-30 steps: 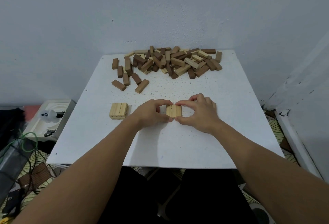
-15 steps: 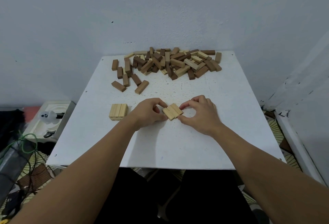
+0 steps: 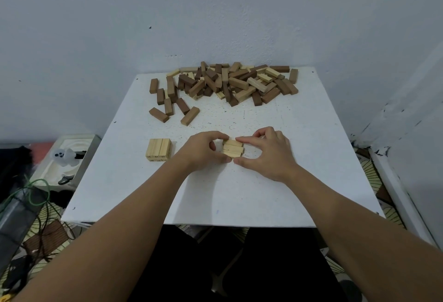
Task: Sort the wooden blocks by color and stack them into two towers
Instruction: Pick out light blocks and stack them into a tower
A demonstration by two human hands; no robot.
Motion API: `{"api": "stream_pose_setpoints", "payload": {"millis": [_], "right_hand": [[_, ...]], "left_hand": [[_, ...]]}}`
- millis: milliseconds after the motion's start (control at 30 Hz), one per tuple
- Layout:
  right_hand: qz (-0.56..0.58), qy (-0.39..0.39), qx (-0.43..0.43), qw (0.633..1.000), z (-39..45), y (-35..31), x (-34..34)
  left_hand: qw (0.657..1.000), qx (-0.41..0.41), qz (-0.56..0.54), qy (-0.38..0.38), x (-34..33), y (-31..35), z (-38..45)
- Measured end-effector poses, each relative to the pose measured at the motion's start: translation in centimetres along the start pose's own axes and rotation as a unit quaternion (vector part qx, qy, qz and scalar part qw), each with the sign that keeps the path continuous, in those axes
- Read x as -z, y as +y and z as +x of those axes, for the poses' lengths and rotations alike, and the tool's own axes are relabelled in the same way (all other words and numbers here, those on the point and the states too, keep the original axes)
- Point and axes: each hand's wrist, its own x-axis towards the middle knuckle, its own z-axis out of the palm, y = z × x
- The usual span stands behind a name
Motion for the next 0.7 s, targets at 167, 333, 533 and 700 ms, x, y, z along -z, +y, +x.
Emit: {"api": "stream_pose_setpoints", "payload": {"millis": [167,333,533,700], "right_hand": [[0.002,0.003,-0.024,1.000,-0.1,-0.3,0.0],[0.046,0.048,-0.026,0.997,-0.6,-0.1,-0.2],[0.044,0.039,-0.016,0.998,-0.6,-0.3,0.0],[0.048,0.038,-0.015,0.998,-0.5,-0.4,0.0]], "left_hand": [[0.999,0.022,-0.022,0.009,0.0,-0.4,0.0],[0.995,0.048,-0.087,0.004,0.4,-1.2,-0.6],[0.991,0.055,-0.120,-0.006,0.4,-1.4,-0.3],[0.992,0.054,-0.117,-0.008,0.5,-1.2,-0.3]]}}
